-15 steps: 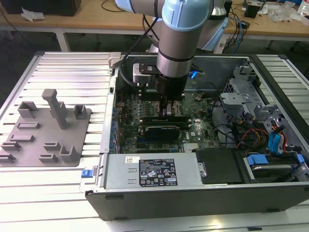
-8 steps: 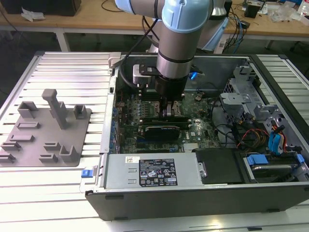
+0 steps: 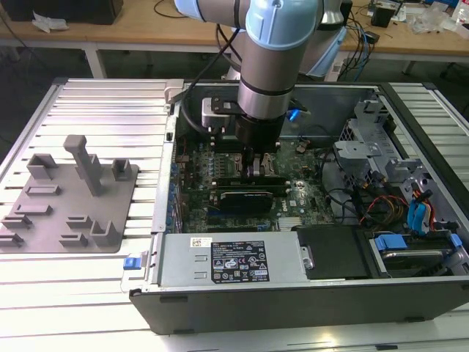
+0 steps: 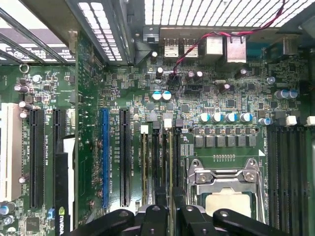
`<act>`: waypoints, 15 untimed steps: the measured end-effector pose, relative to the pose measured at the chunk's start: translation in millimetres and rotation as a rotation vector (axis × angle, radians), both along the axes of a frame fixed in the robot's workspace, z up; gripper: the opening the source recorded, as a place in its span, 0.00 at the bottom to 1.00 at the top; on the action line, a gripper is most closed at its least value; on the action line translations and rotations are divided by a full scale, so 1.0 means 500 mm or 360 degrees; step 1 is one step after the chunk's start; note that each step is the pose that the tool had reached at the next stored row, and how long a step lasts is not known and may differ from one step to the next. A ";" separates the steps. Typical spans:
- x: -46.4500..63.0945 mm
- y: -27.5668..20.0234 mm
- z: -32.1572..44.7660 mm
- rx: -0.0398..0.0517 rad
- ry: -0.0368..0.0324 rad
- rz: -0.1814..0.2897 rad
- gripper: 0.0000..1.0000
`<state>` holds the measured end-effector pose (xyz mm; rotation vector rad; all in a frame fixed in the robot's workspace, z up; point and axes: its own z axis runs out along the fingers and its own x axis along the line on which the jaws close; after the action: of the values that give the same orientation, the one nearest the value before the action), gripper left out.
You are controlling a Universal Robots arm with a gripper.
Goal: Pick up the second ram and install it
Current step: 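Insert the second ram into the second slot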
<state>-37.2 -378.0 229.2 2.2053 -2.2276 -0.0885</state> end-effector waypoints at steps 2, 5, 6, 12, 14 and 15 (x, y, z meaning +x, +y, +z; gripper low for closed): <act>0.000 0.0000 0.022 0.0000 0.0000 0.0000 0.16; 0.000 0.0001 0.030 0.0000 0.0000 0.0000 0.16; 0.000 0.0001 0.030 0.0001 0.0000 0.0000 0.16; 0.037 0.0000 0.030 0.0000 0.0000 0.0000 0.16; 0.037 0.0000 0.030 0.0000 0.0000 0.0000 0.16; 0.037 0.0000 0.030 0.0000 0.0000 0.0000 0.16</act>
<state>-18.6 -378.0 244.4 2.2053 -2.2277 -0.0883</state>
